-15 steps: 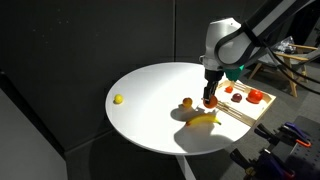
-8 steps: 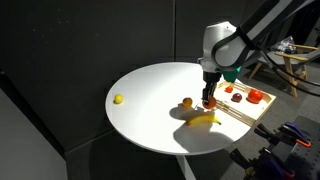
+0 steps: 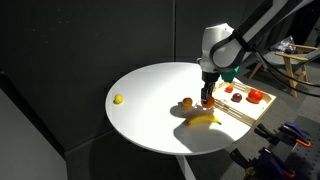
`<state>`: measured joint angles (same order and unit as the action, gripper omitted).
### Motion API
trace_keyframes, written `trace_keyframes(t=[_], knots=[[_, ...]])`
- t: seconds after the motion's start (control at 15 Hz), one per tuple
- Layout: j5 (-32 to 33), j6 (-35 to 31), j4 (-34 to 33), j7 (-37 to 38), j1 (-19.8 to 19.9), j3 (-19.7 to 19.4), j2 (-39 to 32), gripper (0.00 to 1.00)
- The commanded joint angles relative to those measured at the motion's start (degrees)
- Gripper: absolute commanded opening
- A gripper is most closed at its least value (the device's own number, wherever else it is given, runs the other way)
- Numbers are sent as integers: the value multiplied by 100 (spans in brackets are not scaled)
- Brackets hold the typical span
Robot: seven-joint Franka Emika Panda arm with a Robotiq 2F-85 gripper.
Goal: Pick up the orange on the left side in the crate and put it on the table outside the crate
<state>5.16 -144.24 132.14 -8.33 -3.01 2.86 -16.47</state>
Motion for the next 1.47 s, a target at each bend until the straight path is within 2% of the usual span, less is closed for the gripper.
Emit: trace_keyframes(t=[0.0, 1.2, 1.27, 1.33, 1.4], knots=[[-23, -100, -140, -81, 81, 9, -113, 50], [-176, -457, -140, -175, 273, 57, -316, 50], [-176, -450, -139, -174, 271, 58, -315, 94], [-174, -445, -139, -174, 270, 58, -313, 95], [-173, -442, -140, -176, 269, 58, -311, 100]])
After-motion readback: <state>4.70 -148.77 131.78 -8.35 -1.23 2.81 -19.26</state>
